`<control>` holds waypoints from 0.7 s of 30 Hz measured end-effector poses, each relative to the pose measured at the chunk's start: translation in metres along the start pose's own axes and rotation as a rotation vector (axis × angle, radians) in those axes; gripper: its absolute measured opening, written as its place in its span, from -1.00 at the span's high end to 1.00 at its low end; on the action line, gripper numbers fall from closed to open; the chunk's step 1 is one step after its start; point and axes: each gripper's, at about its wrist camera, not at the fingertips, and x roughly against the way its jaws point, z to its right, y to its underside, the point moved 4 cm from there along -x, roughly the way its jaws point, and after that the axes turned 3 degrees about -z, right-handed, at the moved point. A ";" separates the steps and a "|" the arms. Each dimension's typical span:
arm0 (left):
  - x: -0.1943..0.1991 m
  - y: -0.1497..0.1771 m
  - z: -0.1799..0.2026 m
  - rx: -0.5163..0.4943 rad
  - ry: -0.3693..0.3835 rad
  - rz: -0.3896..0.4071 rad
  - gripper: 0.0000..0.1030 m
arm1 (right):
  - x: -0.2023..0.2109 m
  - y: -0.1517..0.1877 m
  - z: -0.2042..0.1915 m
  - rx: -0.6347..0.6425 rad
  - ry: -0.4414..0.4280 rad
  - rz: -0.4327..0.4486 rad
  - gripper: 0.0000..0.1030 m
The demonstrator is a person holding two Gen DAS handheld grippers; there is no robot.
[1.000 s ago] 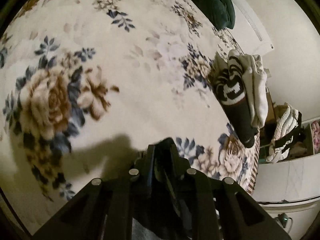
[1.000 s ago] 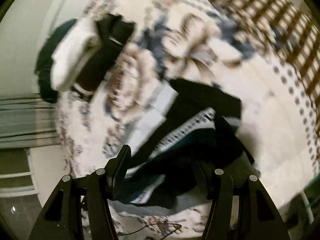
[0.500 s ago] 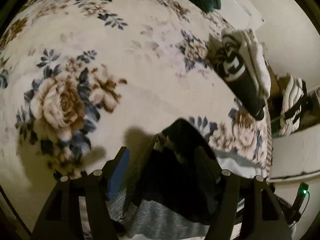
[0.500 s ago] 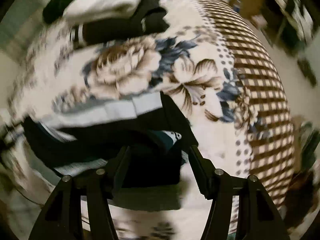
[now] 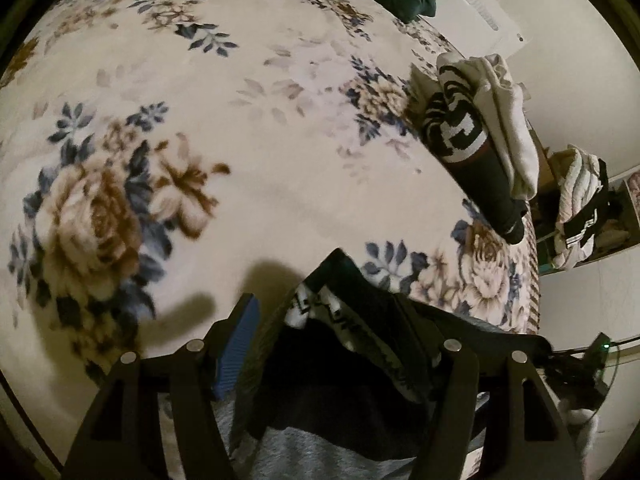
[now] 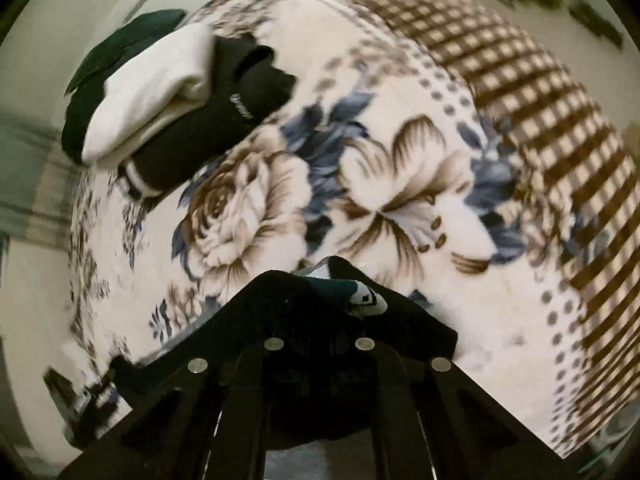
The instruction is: Fold small clothes
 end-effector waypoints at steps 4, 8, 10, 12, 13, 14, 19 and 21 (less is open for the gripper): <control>-0.005 -0.006 0.010 -0.046 0.015 -0.014 -0.26 | -0.010 0.001 0.002 -0.007 -0.022 -0.038 0.85; -0.032 -0.007 0.011 -0.046 0.013 -0.082 -0.26 | 0.001 0.008 0.007 -0.020 -0.039 -0.032 0.39; -0.042 -0.007 0.013 -0.057 0.017 -0.075 0.02 | 0.009 0.012 0.007 -0.014 -0.029 -0.009 0.19; -0.046 -0.007 0.012 -0.069 -0.015 -0.070 0.68 | 0.015 0.018 0.005 -0.002 -0.030 -0.008 0.19; -0.046 -0.008 0.008 -0.060 -0.026 -0.065 0.72 | 0.016 0.021 0.004 0.003 -0.027 -0.007 0.19; -0.040 -0.010 0.004 -0.036 -0.017 -0.037 0.77 | 0.017 0.023 0.003 0.005 -0.023 -0.006 0.19; -0.028 -0.022 -0.023 0.019 -0.071 0.014 0.82 | 0.026 0.032 -0.004 0.046 -0.008 0.005 0.19; -0.035 -0.026 -0.036 0.070 -0.060 -0.003 0.82 | 0.028 0.034 -0.011 0.065 -0.014 -0.004 0.19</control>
